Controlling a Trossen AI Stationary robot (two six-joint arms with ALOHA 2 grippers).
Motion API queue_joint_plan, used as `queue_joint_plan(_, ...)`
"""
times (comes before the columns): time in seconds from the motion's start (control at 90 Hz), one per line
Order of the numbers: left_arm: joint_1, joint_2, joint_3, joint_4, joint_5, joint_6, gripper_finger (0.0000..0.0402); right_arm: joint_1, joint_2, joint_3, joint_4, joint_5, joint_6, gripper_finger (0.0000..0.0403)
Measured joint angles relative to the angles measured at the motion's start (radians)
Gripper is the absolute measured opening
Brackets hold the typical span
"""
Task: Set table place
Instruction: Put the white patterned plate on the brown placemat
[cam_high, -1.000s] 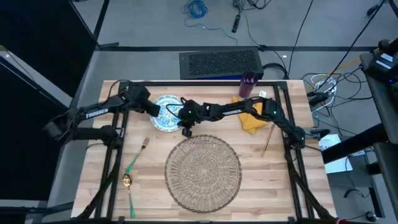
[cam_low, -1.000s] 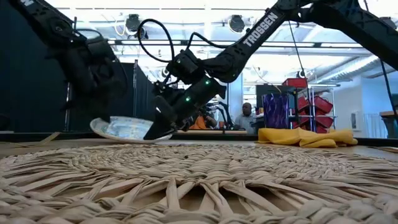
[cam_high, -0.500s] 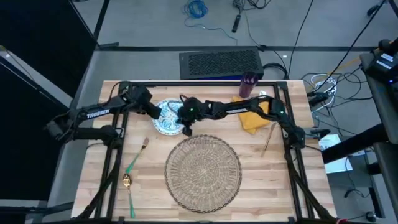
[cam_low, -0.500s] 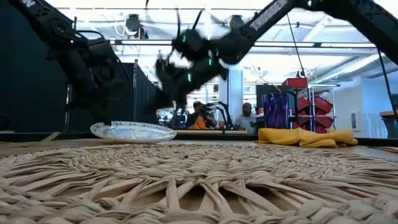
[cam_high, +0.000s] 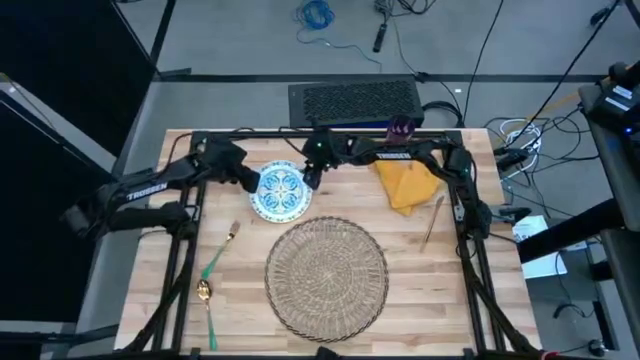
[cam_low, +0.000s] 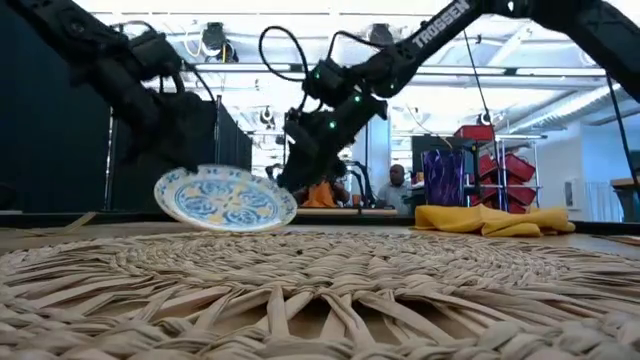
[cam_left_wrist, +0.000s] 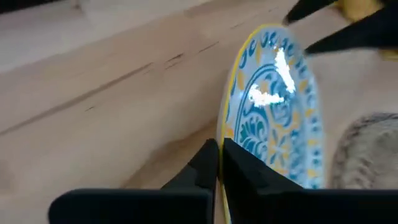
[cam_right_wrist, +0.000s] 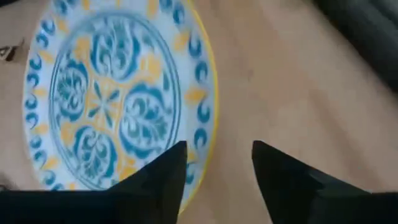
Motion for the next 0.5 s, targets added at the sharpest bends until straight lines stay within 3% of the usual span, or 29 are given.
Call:
queue_joint_plan(0.322, 0.0, -0.018, 0.0, -0.005, -0.002, -0.004, 0.0001, 0.023, 0.03, -0.038, 0.098, 0.009, 0.022, 0.021)
queue_joint_plan(0.5, 0.0, -0.018, 0.0, -0.001, -0.003, -0.003, 0.0, 0.029, 0.03, -0.038, 0.146, -0.048, 0.039, 0.0205)
